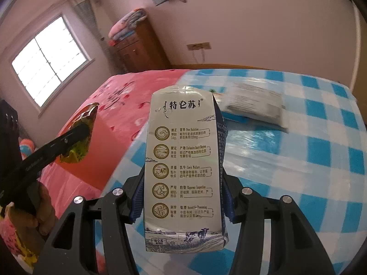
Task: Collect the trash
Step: 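Carry the yellow snack bag and white milk carton over the orange bucket, then open both tools to drop the snack bag and carton into the bucket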
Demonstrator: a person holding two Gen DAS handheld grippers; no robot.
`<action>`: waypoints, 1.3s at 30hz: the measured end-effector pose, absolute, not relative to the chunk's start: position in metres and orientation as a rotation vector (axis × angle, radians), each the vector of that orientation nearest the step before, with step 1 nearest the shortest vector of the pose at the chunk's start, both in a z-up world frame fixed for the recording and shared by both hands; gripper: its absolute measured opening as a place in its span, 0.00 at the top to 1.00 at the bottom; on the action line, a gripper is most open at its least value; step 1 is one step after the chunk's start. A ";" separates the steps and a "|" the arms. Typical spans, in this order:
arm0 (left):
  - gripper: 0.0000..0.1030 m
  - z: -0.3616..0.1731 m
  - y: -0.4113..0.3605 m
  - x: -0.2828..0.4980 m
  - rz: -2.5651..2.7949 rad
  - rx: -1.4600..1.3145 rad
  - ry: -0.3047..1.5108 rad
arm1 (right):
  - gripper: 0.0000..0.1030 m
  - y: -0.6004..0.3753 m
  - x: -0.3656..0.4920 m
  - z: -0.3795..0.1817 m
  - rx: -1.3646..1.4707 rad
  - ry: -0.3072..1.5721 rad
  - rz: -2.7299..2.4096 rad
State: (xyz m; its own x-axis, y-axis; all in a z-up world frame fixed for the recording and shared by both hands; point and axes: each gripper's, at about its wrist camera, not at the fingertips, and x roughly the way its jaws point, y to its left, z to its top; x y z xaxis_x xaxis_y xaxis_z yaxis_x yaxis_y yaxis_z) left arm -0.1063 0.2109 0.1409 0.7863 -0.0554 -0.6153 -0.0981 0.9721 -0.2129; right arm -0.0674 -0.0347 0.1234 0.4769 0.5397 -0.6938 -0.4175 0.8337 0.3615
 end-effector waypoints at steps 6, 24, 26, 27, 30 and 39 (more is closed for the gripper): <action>0.60 0.152 0.259 -0.118 0.121 -0.260 0.629 | 0.47 0.015 -0.069 0.143 0.088 0.884 0.672; 0.60 0.139 0.358 -0.138 0.362 -0.275 0.635 | 0.47 0.188 -0.067 0.194 -0.092 0.828 0.962; 0.60 0.136 0.365 -0.139 0.375 -0.276 0.642 | 0.47 0.205 -0.065 0.196 -0.097 0.828 0.986; 0.60 0.134 0.368 -0.139 0.379 -0.278 0.650 | 0.47 0.213 -0.062 0.197 -0.103 0.826 0.992; 0.60 0.128 0.377 -0.139 0.397 -0.283 0.664 | 0.46 0.231 -0.060 0.199 -0.120 0.822 1.007; 0.22 0.123 0.391 -0.144 0.461 -0.304 0.657 | 0.17 0.248 -0.048 0.188 -0.097 0.827 0.979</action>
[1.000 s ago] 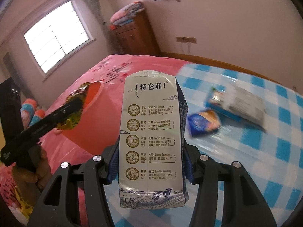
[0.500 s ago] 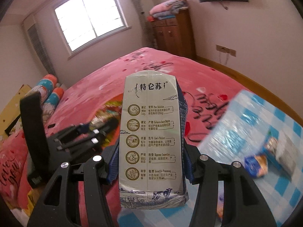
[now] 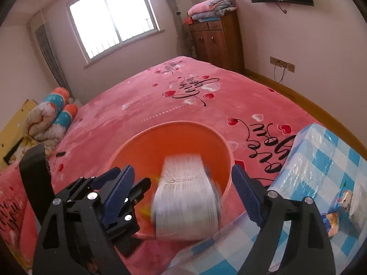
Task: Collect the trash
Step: 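Open both tools to drop the snack bag and carton into the bucket, then move both open tools back over the table toward the remaining packs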
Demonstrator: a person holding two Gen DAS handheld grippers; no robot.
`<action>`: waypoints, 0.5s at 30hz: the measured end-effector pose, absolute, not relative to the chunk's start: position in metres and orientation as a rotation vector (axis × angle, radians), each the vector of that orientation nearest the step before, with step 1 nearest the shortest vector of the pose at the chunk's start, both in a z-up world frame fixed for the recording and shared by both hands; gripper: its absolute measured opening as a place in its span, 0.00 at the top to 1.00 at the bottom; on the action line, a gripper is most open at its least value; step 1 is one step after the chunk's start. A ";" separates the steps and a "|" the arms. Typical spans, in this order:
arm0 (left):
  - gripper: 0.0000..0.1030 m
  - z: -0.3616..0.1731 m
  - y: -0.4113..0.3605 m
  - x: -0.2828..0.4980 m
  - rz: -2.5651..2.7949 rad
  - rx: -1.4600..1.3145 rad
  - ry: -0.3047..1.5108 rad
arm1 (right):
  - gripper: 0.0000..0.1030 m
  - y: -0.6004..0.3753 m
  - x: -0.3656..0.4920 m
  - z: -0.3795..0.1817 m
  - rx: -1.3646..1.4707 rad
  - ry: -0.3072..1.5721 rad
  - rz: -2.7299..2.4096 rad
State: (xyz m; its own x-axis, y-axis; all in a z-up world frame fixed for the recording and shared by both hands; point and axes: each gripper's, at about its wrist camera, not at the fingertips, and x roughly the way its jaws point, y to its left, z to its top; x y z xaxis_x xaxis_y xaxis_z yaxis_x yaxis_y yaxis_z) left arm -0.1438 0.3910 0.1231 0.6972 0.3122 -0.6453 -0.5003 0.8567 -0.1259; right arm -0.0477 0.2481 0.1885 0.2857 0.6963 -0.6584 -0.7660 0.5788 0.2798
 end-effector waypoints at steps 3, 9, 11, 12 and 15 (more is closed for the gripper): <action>0.18 0.123 0.390 -0.144 0.463 -0.304 0.650 | 0.13 0.239 -0.048 0.188 -0.088 0.815 0.943; 0.13 0.125 0.382 -0.146 0.449 -0.298 0.649 | 0.13 0.212 -0.053 0.187 -0.083 0.780 0.879; 0.13 0.126 0.379 -0.146 0.445 -0.296 0.649 | 0.13 0.203 -0.054 0.186 -0.077 0.776 0.861; 0.13 0.126 0.378 -0.146 0.440 -0.297 0.649 | 0.13 0.198 -0.055 0.185 -0.074 0.775 0.852; 0.13 0.127 0.373 -0.145 0.428 -0.296 0.651 | 0.13 0.184 -0.054 0.183 -0.063 0.769 0.821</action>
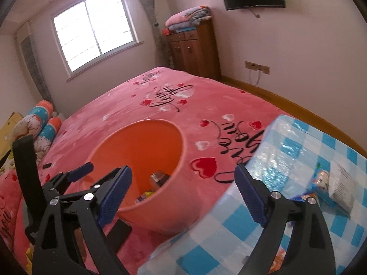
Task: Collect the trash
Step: 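Move both open tools back over the table toward the remaining packs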
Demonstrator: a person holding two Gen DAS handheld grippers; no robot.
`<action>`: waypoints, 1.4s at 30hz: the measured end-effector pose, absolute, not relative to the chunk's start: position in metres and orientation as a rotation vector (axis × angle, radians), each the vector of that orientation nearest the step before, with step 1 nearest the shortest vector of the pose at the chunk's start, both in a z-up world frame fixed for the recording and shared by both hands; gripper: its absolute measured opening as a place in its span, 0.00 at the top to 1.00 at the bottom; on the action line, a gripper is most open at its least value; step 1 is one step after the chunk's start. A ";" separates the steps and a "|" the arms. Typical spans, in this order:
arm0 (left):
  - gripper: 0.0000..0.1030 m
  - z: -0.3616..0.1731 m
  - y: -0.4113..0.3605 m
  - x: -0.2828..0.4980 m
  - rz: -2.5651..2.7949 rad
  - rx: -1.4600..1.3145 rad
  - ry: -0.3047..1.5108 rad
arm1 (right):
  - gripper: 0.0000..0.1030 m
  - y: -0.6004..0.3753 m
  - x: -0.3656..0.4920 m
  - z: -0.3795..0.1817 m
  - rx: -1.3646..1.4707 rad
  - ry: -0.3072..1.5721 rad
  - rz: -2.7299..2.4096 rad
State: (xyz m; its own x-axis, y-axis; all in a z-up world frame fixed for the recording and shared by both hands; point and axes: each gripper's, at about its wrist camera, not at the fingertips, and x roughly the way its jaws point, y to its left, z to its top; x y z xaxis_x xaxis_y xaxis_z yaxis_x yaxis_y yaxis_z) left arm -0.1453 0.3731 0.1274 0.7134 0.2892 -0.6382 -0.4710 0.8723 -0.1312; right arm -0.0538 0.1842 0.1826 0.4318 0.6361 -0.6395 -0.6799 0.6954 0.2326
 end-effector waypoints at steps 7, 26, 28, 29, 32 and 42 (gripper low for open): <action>0.11 0.135 0.356 -0.142 0.404 -0.266 0.647 | 0.13 0.150 -0.051 0.178 -0.021 0.768 0.762; 0.10 0.139 0.299 -0.123 0.314 -0.210 0.664 | 0.12 0.079 -0.049 0.166 0.034 0.738 0.625; 0.10 0.138 0.291 -0.122 0.299 -0.201 0.669 | 0.12 0.071 -0.050 0.164 0.037 0.735 0.608; 0.10 0.137 0.288 -0.121 0.293 -0.198 0.671 | 0.12 0.067 -0.050 0.162 0.037 0.733 0.597; 0.10 0.135 0.278 -0.118 0.273 -0.186 0.678 | 0.12 0.056 -0.050 0.157 0.039 0.732 0.572; 0.08 0.126 0.244 -0.107 0.228 -0.129 0.696 | 0.12 0.019 -0.049 0.141 0.056 0.730 0.489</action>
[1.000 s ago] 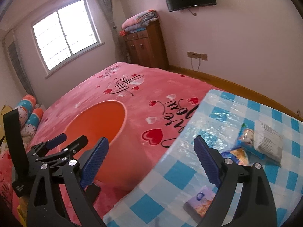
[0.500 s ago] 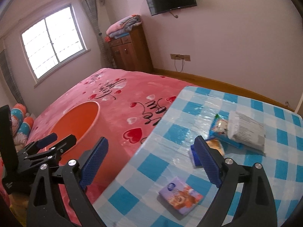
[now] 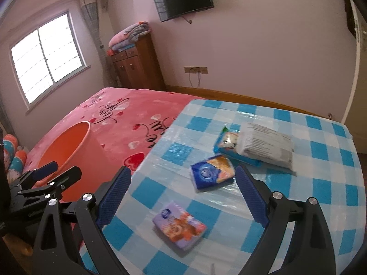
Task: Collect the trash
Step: 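Move both open tools back over the table toward the remaining packs, then lower the left tool onto the blue cartoon snack pack and close on it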
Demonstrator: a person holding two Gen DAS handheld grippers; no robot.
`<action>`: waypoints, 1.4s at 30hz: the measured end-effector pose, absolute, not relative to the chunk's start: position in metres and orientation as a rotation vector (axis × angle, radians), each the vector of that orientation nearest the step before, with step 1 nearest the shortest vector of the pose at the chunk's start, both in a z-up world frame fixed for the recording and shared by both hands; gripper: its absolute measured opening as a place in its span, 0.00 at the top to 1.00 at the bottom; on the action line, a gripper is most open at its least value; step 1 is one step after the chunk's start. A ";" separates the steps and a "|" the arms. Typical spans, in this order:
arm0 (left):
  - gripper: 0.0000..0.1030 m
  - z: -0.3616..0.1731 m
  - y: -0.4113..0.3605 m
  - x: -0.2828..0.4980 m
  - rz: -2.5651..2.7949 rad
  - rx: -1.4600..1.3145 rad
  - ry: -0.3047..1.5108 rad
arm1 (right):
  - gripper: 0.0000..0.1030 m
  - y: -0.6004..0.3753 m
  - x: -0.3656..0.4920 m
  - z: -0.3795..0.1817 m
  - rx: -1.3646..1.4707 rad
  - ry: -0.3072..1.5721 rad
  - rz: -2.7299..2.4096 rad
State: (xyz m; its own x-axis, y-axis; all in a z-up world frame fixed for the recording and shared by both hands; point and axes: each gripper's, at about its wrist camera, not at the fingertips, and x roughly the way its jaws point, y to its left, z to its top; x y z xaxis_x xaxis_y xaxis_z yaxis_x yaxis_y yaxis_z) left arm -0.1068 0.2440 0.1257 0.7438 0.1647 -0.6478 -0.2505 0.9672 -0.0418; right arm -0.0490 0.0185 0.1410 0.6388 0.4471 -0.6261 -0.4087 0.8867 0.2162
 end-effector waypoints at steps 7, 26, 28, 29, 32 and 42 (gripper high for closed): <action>0.07 0.125 0.223 -0.101 0.179 -0.104 0.701 | 0.12 -0.006 -0.048 0.129 0.058 0.724 0.428; 0.07 0.113 0.162 -0.075 0.076 -0.010 0.749 | 0.12 -0.072 -0.051 0.089 0.073 0.726 0.289; 0.07 0.112 0.154 -0.067 0.066 0.000 0.756 | 0.11 -0.083 -0.049 0.085 0.093 0.731 0.275; 0.07 0.111 0.150 -0.063 0.060 0.007 0.758 | 0.12 -0.089 -0.048 0.083 0.097 0.731 0.264; 0.07 0.108 0.137 -0.050 0.041 0.026 0.769 | 0.12 -0.103 -0.045 0.077 0.114 0.734 0.243; 0.08 0.094 0.091 0.027 -0.054 0.014 0.820 | 0.12 -0.142 -0.033 0.057 0.208 0.761 0.247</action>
State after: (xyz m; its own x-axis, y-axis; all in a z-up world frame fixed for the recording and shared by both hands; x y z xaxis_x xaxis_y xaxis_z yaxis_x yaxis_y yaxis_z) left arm 0.0271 0.0913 0.0943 0.6809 -0.0426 -0.7311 0.0536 0.9985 -0.0082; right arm -0.0334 -0.1419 0.0567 0.6977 0.2948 -0.6529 -0.1456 0.9507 0.2738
